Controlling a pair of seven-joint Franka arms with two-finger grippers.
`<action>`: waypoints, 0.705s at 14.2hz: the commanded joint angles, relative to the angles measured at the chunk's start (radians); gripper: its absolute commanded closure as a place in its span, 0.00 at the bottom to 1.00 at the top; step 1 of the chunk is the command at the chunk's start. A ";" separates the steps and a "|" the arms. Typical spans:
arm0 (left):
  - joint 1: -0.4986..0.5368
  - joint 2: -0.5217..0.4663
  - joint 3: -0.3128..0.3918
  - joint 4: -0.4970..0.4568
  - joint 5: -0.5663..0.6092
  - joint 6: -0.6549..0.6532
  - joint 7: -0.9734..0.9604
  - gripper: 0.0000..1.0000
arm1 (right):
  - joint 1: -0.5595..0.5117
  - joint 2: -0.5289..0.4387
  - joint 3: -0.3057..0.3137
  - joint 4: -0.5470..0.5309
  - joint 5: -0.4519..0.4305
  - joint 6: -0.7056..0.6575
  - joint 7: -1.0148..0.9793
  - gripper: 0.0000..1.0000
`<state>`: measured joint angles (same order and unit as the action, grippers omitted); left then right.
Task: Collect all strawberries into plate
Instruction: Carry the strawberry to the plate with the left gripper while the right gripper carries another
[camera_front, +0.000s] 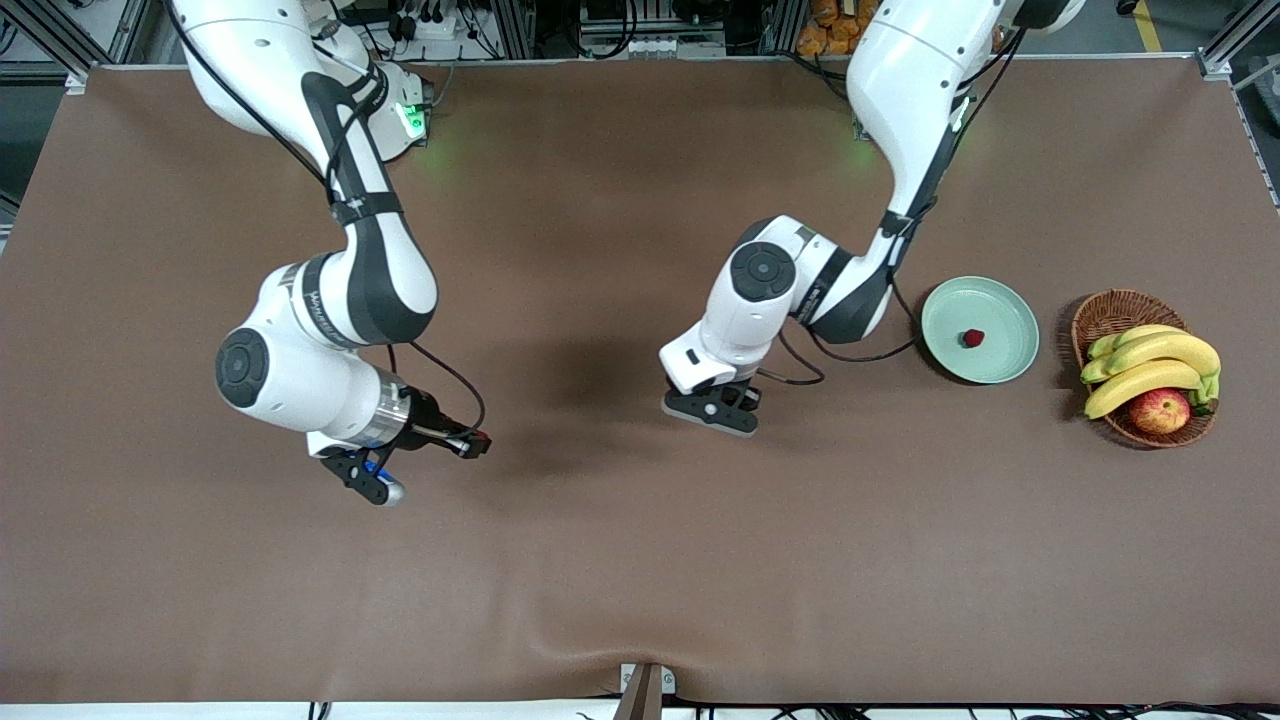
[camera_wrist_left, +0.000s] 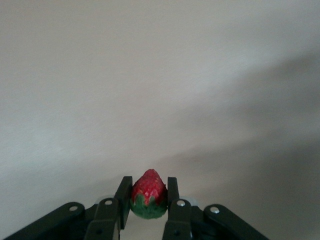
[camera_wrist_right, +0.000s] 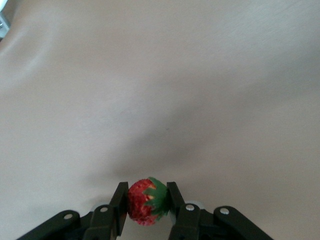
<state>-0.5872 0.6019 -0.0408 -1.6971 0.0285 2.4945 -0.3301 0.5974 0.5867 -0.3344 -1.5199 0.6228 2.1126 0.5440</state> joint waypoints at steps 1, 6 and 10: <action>0.059 -0.135 -0.005 -0.169 0.031 -0.002 0.060 0.97 | 0.085 0.039 -0.006 0.003 0.023 0.107 0.089 0.99; 0.161 -0.289 -0.007 -0.381 0.031 -0.005 0.123 0.96 | 0.165 0.120 -0.006 0.062 0.025 0.216 0.219 0.99; 0.266 -0.367 -0.008 -0.498 0.031 -0.006 0.228 0.96 | 0.238 0.258 -0.008 0.206 0.020 0.325 0.423 0.98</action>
<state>-0.3743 0.3114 -0.0382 -2.1104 0.0308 2.4906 -0.1512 0.8031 0.7457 -0.3297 -1.4319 0.6280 2.4043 0.8663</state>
